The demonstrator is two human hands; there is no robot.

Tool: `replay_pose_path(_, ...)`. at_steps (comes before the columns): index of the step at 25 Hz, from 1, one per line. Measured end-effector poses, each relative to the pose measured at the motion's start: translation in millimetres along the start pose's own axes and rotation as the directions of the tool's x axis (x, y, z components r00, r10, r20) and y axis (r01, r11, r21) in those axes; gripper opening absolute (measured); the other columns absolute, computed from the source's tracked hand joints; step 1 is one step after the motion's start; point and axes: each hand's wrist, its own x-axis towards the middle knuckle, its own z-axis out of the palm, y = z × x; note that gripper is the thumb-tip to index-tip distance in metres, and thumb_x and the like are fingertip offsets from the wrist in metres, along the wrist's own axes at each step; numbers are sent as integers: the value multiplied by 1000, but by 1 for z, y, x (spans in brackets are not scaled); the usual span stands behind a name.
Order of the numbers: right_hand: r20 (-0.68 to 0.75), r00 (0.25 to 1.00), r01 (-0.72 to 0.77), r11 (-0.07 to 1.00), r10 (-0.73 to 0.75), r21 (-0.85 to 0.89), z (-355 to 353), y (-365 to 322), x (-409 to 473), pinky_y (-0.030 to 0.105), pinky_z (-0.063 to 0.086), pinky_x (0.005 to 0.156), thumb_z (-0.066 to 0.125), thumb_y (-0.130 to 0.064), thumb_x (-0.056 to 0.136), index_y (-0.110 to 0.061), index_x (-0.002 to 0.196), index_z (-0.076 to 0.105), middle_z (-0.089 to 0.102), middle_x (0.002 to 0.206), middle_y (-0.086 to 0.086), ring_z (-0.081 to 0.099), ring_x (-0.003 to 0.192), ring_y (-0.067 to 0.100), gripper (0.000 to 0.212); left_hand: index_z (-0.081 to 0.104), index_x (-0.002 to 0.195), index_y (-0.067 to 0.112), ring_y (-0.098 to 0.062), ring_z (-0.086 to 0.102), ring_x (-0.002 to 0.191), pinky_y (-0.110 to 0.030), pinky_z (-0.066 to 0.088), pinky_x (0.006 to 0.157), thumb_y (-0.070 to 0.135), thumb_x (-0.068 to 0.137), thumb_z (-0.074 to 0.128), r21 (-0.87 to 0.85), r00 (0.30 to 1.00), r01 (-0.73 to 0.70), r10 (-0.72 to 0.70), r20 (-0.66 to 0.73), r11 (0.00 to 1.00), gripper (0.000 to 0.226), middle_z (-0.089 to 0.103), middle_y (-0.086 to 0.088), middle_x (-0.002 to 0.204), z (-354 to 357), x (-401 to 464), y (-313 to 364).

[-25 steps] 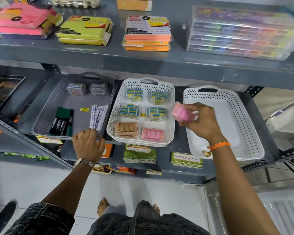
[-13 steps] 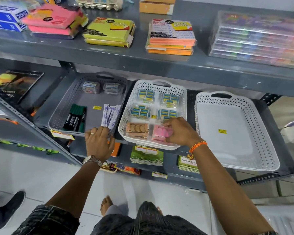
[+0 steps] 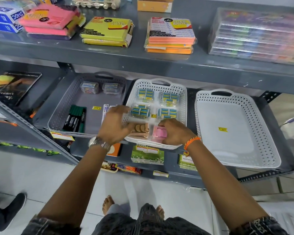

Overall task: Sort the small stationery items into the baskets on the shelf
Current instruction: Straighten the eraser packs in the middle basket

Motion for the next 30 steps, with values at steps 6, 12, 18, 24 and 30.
replay_pose_path(6,11,1000,-8,999,8,-36,5,-8,9,37,58,74,76,-26,58,-21,100,64,62,102,8,65,91,31,44,68,120,21,-24,65,113,-31,54,94,49,61,84,319,768,-161,-84,635,934,67,68,0,121,29,50,29)
replay_pose_path(12,9,1000,3,1000,-3,-29,7,-4,9,39,57,74,75,-27,57,-28,84,51,60,99,8,61,92,31,37,69,107,25,-22,69,96,-31,58,82,34,57,78,294,768,-241,-4,640,925,52,72,2,104,46,53,19)
replay_pose_path(18,12,1000,7,1000,-7,0,7,-3,9,39,58,74,77,-23,56,-23,88,58,61,99,7,62,91,30,37,64,119,25,-27,67,103,-33,57,88,36,55,78,292,782,-207,-21,623,934,66,69,-3,114,48,52,13)
replay_pose_path(24,29,999,3,957,-12,291,-16,12,2,33,52,97,89,-27,62,-15,133,56,61,124,-1,59,113,18,79,59,134,22,-17,64,116,-25,51,98,29,64,83,178,755,-99,-43,655,979,75,67,4,126,36,56,11)
replay_pose_path(30,-199,977,-21,964,76,267,-67,40,29,31,48,105,89,-29,66,-8,132,57,64,128,8,62,117,22,77,50,143,7,-28,49,132,-28,36,107,34,66,89,204,820,-239,86,565,949,91,54,-11,143,15,105,15)
